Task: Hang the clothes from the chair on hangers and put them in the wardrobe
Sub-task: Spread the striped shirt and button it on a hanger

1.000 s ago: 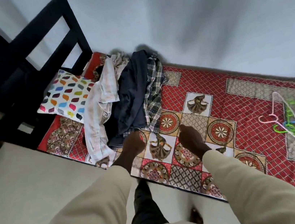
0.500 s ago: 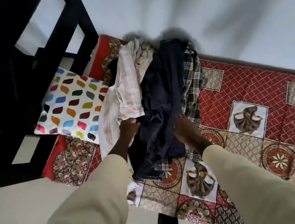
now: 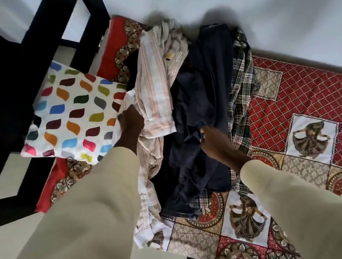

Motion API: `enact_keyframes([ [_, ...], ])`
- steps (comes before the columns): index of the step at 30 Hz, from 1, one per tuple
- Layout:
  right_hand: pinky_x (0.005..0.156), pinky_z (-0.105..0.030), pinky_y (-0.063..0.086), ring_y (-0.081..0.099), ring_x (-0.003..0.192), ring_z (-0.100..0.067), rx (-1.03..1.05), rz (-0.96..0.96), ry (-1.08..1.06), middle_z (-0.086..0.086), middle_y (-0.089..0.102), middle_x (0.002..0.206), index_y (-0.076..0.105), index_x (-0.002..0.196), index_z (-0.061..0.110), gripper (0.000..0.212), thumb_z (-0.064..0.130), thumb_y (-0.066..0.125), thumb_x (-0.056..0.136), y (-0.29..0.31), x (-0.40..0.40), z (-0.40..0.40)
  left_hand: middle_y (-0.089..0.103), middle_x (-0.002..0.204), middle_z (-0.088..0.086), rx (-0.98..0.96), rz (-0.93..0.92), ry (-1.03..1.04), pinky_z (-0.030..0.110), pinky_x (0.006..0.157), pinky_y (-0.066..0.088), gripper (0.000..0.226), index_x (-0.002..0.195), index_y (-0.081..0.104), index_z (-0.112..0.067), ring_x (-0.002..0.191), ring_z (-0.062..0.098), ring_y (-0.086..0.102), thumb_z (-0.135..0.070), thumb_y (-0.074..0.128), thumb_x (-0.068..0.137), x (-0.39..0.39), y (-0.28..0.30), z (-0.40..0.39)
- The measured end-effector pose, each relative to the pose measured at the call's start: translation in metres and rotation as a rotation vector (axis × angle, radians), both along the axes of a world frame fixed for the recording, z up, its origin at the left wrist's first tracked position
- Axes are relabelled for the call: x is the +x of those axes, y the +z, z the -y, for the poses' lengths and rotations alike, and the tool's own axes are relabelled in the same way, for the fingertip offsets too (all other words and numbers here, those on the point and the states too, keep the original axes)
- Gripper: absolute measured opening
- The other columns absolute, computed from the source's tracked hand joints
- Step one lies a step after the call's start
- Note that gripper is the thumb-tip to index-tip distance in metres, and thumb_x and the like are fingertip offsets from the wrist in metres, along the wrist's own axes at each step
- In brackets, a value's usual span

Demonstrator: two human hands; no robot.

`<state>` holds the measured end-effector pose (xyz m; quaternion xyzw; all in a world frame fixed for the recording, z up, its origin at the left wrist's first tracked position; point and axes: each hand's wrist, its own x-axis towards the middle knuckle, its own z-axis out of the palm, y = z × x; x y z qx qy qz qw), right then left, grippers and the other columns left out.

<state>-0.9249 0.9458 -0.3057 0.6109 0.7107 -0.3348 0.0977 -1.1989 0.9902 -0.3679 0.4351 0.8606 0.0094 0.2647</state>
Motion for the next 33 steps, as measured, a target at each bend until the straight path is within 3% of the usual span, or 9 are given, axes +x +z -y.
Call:
enact_keyframes([
  [3,0.081,-0.038,0.044,0.056,0.111,-0.038,-0.022,-0.034,-0.026,-0.017,0.061,0.118,0.055,0.112,0.005,0.022,0.015,0.049,0.094,0.005,-0.017,-0.004,0.016,0.159,0.018,0.014,0.004,0.101,0.046,0.118,0.021,0.065,0.15,0.028,-0.013,0.143,0.037,0.021,-0.013,0.057,0.091,-0.003,0.0,0.008],
  [9,0.068,-0.032,0.037,0.062,0.097,-0.038,-0.052,-0.078,-0.038,-0.019,0.066,0.1,0.045,0.075,0.016,0.016,0.019,0.053,0.088,-0.008,-0.035,-0.012,0.057,0.128,0.022,-0.096,0.088,0.155,0.044,0.102,0.042,0.034,0.123,0.059,0.001,0.121,0.041,0.052,-0.017,0.048,0.096,-0.014,-0.003,0.022],
  [13,0.068,-0.029,0.031,0.059,0.097,-0.035,-0.072,-0.17,-0.213,-0.015,0.062,0.092,0.045,0.073,0.012,0.025,0.023,0.053,0.094,-0.001,-0.053,-0.018,0.061,0.116,0.019,0.344,0.047,0.107,0.038,0.088,0.041,0.033,0.109,0.063,0.002,0.109,0.039,0.057,-0.024,0.051,0.093,0.025,0.02,0.053],
  [16,0.072,-0.029,0.034,0.061,0.097,-0.031,-0.087,-0.343,-0.403,-0.011,0.063,0.094,0.058,0.093,0.006,0.037,0.041,0.05,0.099,0.018,-0.073,-0.028,0.066,0.119,0.015,0.642,0.359,0.068,0.034,0.099,0.044,0.026,0.115,0.066,0.006,0.112,0.026,0.06,-0.008,0.055,0.096,0.072,0.057,0.089],
  [20,0.087,-0.028,0.047,0.06,0.106,-0.016,-0.215,-0.65,-0.721,0.005,0.059,0.115,0.044,0.135,0.007,0.067,0.046,0.069,0.086,0.043,-0.084,-0.036,0.068,0.073,-0.012,0.395,1.11,0.466,0.023,0.068,0.048,0.024,0.09,0.077,-0.02,0.069,0.003,0.06,-0.003,0.061,0.091,0.115,0.117,0.127],
  [23,0.095,-0.044,0.051,0.062,0.108,-0.027,-0.219,-0.608,-0.804,-0.006,0.062,0.118,0.04,0.136,0.004,0.077,0.025,0.077,0.072,0.036,-0.065,-0.034,0.05,0.049,-0.008,-0.05,1.151,0.479,0.023,0.058,0.043,0.015,0.071,0.071,-0.024,0.048,0.005,0.045,-0.025,0.065,0.085,0.112,0.136,0.144],
  [26,0.086,-0.044,0.054,0.067,0.1,-0.034,-0.425,-0.805,-0.95,-0.016,0.07,0.109,0.063,0.122,0.001,0.049,0.012,0.073,0.076,0.046,-0.035,-0.022,0.064,0.068,0.005,-0.06,1.232,0.561,0.023,0.06,0.048,0.037,0.074,0.069,-0.012,0.061,0.011,0.058,-0.032,0.05,0.099,0.096,0.133,0.142],
  [30,0.104,-0.05,0.045,0.064,0.098,-0.032,-0.768,-1.087,-0.927,-0.017,0.067,0.11,0.067,0.113,0.002,0.053,0.006,0.074,0.061,0.086,0.009,0.002,0.056,0.135,0.008,0.073,1.142,0.698,0.039,0.101,0.042,0.055,0.129,0.057,-0.015,0.121,0.023,0.053,-0.054,0.059,0.09,0.083,0.132,0.114],
  [33,0.108,-0.053,0.04,0.062,0.104,-0.033,-0.895,-1.199,-0.82,-0.016,0.067,0.108,0.063,0.118,0.002,0.061,-0.004,0.067,0.058,0.113,0.043,0.022,0.071,0.113,0.003,0.097,1.286,0.721,0.042,0.092,0.051,0.065,0.128,0.061,-0.019,0.103,0.022,0.067,-0.067,0.053,0.086,0.096,0.149,0.094],
])
